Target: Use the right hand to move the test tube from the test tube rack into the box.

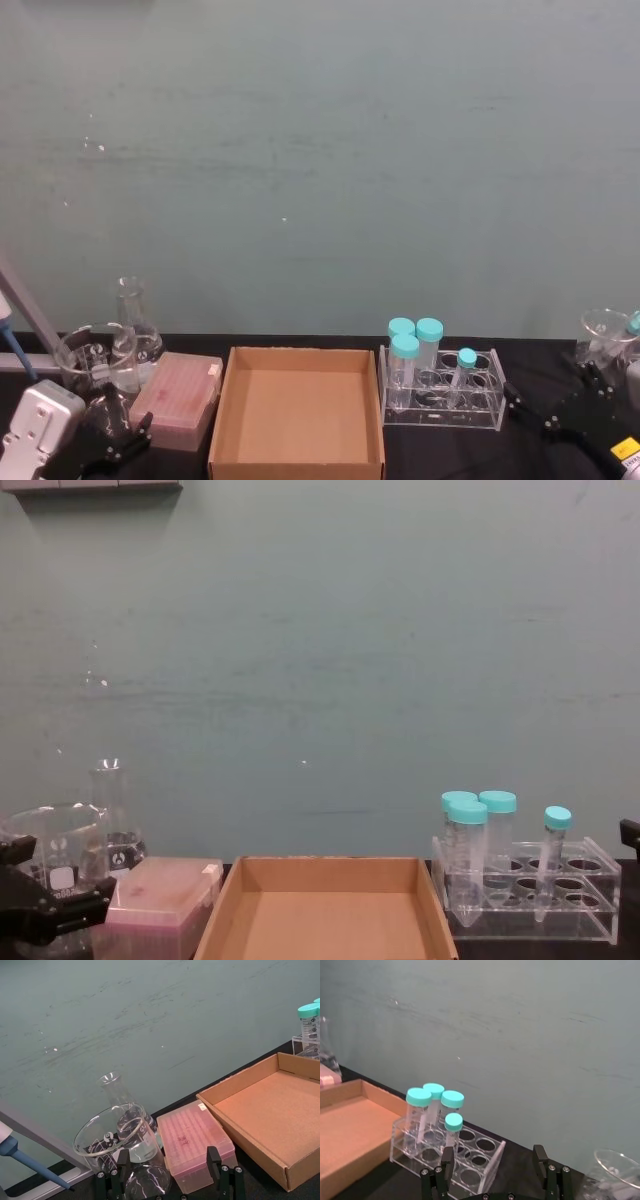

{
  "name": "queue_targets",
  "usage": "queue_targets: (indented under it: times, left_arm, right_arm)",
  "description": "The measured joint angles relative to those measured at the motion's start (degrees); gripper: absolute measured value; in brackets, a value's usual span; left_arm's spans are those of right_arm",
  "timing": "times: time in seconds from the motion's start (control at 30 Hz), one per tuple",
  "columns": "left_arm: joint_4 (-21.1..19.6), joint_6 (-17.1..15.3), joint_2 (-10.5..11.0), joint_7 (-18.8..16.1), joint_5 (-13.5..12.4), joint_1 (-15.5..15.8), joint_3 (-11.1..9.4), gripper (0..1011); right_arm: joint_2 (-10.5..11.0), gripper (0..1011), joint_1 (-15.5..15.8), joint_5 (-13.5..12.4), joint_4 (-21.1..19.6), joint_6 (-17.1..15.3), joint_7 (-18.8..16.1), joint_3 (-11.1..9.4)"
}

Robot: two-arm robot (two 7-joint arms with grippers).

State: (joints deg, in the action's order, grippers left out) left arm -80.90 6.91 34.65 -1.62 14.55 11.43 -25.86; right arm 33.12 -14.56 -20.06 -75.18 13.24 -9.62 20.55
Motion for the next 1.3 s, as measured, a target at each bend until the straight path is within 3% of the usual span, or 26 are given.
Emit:
queue_targets:
  times: [0.3,0.5,0.87,1.3]
  left_arm:
    - [0.00,0.00,0.00,0.00,0.00,0.00,0.00,1000]
    - [0.00,0.00,0.00,0.00,0.00,0.00,0.00,1000]
    - [0.00,0.00,0.00,0.00,0.00,0.00,0.00,1000]
    - [0.00,0.00,0.00,0.00,0.00,0.00,0.00,1000]
  right_arm:
    - [-2.06,1003,-2.39,-5.05,3.94,0.37,-7.86,-1.22]
    - [-3.00,1003,-4.35,-6.07,6.27,-1.76,-11.14,-1.26]
    - [-4.28,1002,-7.59,-6.02,9.97,-4.78,-15.31,-0.91]
    - [-6.95,1003,-12.17,-3.16,14.94,-6.44,-18.54,0.23]
